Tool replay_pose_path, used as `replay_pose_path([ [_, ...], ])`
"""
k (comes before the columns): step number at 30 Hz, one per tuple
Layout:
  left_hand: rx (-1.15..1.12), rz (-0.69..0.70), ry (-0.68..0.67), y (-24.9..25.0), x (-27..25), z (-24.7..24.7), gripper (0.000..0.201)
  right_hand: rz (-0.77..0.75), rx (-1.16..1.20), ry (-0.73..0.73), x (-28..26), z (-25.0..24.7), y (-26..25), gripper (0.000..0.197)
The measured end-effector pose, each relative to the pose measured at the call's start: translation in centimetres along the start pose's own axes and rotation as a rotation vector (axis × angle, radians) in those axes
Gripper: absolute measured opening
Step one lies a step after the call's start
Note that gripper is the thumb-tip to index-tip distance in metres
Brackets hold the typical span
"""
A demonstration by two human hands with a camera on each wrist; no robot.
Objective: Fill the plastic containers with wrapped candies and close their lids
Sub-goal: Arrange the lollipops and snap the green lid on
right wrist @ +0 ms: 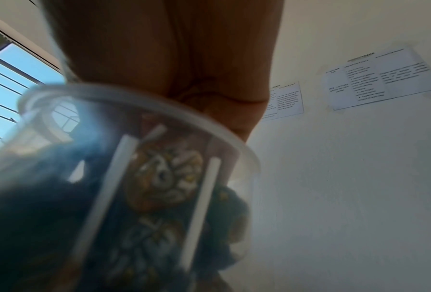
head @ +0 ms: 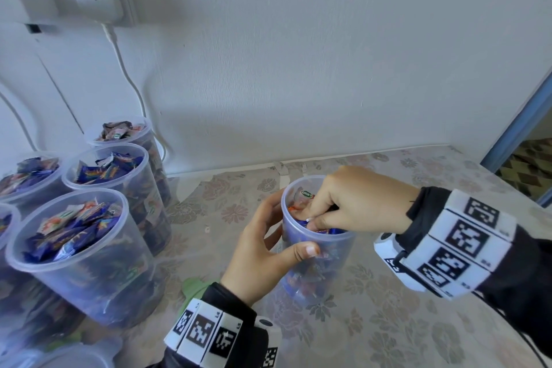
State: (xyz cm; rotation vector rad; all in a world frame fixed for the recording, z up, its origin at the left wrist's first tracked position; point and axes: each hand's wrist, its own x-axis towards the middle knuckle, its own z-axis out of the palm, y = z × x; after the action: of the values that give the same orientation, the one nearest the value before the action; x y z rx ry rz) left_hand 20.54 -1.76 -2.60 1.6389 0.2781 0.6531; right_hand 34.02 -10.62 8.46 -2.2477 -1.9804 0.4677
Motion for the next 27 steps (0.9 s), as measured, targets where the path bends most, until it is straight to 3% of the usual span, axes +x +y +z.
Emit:
replay_pose_path([
  [4, -0.001, 0.0, 0.011, 0.0, -0.1, 0.1, 0.075, -0.016, 0.039, 0.027, 0.0, 0.4, 0.3, 0.017],
  [7, -0.003, 0.002, 0.016, -0.1, -0.1, 0.1, 0.077, -0.035, 0.259, 0.044, -0.5, 0.0, 0.5, 0.041],
  [9, -0.01, -0.001, 0.021, -0.2, -0.2, 0.2, 0.076, -0.04, 0.436, 0.052, -1.0, -0.4, 1.0, 0.043],
  [13, -0.013, -0.005, 0.022, -0.3, -0.2, 0.3, 0.075, -0.065, 0.296, 0.286, -2.0, -0.2, 1.7, 0.018],
  [18, -0.023, 0.002, 0.022, -0.3, -0.2, 0.4, 0.072, -0.096, 0.224, 0.421, -2.4, 1.0, 1.3, 0.015],
  [20, -0.024, 0.005, 0.018, -0.3, -0.2, 0.3, 0.074, -0.061, 0.244, 0.415, -2.5, 1.0, 1.2, 0.014],
  [27, -0.005, 0.006, 0.014, -0.3, -0.2, 0.3, 0.074, 0.008, 0.321, 0.19, -3.0, -0.7, 1.2, 0.015],
])
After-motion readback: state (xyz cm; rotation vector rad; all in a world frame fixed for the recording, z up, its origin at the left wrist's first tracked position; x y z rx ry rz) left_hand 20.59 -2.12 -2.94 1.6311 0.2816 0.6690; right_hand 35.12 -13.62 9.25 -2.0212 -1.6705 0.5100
